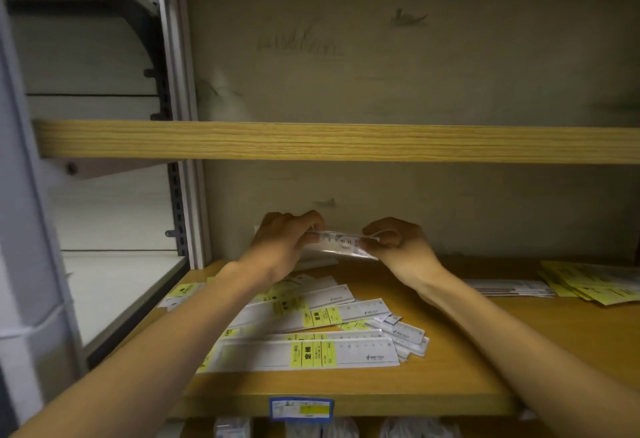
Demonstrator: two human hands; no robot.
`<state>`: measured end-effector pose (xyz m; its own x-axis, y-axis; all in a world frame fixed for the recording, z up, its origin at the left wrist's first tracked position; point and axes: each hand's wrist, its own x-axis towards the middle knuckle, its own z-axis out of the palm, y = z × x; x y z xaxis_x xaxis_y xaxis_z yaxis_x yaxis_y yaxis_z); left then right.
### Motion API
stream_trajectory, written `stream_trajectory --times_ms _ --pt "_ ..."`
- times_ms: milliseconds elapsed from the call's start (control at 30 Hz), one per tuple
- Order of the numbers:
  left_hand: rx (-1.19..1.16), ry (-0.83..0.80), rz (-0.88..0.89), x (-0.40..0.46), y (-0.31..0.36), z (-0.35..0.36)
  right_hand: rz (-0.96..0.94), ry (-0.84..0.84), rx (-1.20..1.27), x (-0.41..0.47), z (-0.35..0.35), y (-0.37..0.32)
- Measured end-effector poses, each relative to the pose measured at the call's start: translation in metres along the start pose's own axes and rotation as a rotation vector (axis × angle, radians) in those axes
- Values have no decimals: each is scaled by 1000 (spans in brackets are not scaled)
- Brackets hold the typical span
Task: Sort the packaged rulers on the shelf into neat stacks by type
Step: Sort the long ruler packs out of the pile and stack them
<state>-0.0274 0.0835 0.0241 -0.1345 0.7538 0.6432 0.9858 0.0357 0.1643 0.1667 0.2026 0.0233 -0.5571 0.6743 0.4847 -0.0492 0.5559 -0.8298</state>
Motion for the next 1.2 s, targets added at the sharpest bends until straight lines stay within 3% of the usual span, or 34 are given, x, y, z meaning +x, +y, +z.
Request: stream_trajectory --times_ms 100,200,333,533,800,1200 --pt "104 94 52 -8 -3 -8 -13 35 -2 0 13 1" --pt "135 208 91 -19 -9 -17 -4 175 -36 8 22 7" --pt "188 232 -29 -36 -23 -26 41 282 -142 17 21 16" --pt "226 1 -163 -53 -39 -24 155 330 -243 21 21 26" --pt "381 -225 -371 -57 -48 -19 128 328 -258 27 28 24" --pt "227 -474 -440 -44 -58 -6 131 280 -318 32 26 19"
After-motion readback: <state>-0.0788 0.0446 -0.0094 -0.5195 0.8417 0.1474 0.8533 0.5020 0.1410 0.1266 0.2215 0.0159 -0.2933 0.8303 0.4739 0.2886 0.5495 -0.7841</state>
